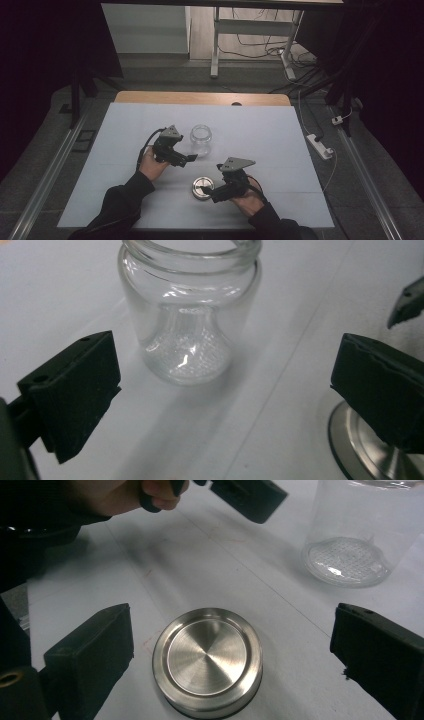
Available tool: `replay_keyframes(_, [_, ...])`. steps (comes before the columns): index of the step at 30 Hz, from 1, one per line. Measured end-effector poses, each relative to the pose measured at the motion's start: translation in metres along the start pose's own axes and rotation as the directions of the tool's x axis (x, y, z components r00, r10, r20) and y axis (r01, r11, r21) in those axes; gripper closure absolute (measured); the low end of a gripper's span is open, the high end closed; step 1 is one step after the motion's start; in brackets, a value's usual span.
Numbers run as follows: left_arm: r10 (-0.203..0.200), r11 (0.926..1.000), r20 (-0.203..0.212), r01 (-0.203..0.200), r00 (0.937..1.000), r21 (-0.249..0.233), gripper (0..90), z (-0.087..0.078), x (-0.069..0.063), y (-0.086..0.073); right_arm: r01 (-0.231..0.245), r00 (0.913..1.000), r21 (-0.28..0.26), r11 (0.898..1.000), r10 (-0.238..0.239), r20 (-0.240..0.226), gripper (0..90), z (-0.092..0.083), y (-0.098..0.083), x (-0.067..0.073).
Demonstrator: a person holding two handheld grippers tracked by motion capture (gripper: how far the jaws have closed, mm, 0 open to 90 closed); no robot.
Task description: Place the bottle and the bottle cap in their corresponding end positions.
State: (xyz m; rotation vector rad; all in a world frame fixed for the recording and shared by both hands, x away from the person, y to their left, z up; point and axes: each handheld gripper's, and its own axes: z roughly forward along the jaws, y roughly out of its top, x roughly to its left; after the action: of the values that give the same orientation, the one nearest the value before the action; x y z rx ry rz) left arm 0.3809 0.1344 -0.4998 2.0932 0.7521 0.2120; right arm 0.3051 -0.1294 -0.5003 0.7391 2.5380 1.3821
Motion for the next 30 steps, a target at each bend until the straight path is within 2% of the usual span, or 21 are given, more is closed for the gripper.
replay_keyframes(10, [-0.003,0.9999,0.032,0.004,0.9995,-0.013,0.0,-0.018,-0.02,-0.011,0.014,0.9996,-0.013,1.0,-0.013,0.024,0.1,-0.011,0.0,-0.004])
replay_keyframes(19, [-0.004,0.9994,0.062,0.007,0.9981,-0.034,0.0,-0.035,-0.036,-0.02,0.024,0.9988,-0.002,1.0,-0.024,0.043,0.0,-0.018,-0.002,-0.006])
replay_keyframes(30, [-0.024,0.9993,0.061,0.026,0.9979,-0.027,0.0,-0.055,-0.046,-0.037,0.044,0.9976,0.022,0.999,-0.046,0.052,0.0,-0.022,-0.007,-0.006])
